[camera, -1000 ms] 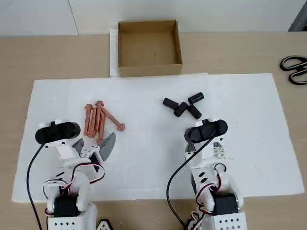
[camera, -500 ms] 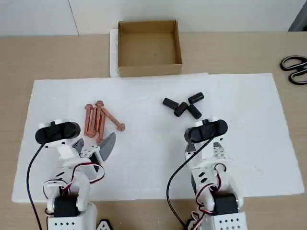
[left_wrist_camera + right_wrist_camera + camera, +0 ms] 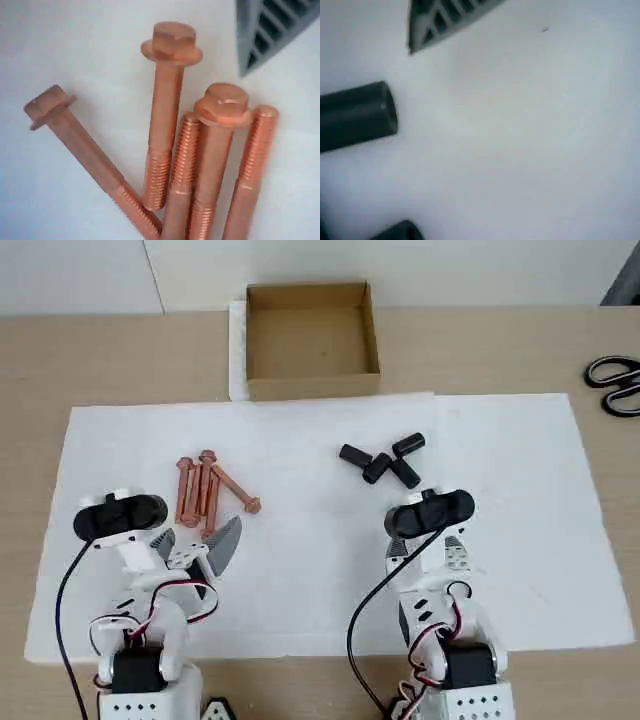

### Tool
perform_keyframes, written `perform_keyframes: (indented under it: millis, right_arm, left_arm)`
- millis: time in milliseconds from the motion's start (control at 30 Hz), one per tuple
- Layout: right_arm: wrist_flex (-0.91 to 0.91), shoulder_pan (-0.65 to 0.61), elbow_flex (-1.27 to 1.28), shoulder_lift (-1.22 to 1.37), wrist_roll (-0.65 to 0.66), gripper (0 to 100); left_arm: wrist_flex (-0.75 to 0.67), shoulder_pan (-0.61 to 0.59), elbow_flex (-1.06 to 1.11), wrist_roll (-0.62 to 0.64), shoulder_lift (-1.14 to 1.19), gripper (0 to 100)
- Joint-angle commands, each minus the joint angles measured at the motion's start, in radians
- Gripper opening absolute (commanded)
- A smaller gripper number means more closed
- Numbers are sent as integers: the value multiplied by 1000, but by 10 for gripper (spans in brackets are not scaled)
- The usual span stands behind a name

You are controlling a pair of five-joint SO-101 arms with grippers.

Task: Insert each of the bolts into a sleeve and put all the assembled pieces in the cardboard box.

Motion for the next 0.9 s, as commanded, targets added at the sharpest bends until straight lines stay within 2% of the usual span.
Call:
perform_keyframes:
  millis: [0, 367, 667, 867]
  right_arm:
    - [7, 1, 8, -15, 5, 195]
    - [2, 13, 5, -15, 9, 195]
    - [48, 125, -138, -15, 9, 195]
    - [-21, 367, -319, -15, 115, 195]
  left_arm:
    - [-2, 5, -2, 3, -9, 354]
    - [-2, 9, -2, 3, -9, 354]
    - [-25, 20, 1, 5, -9, 354]
    - [23, 18, -38, 0, -6, 354]
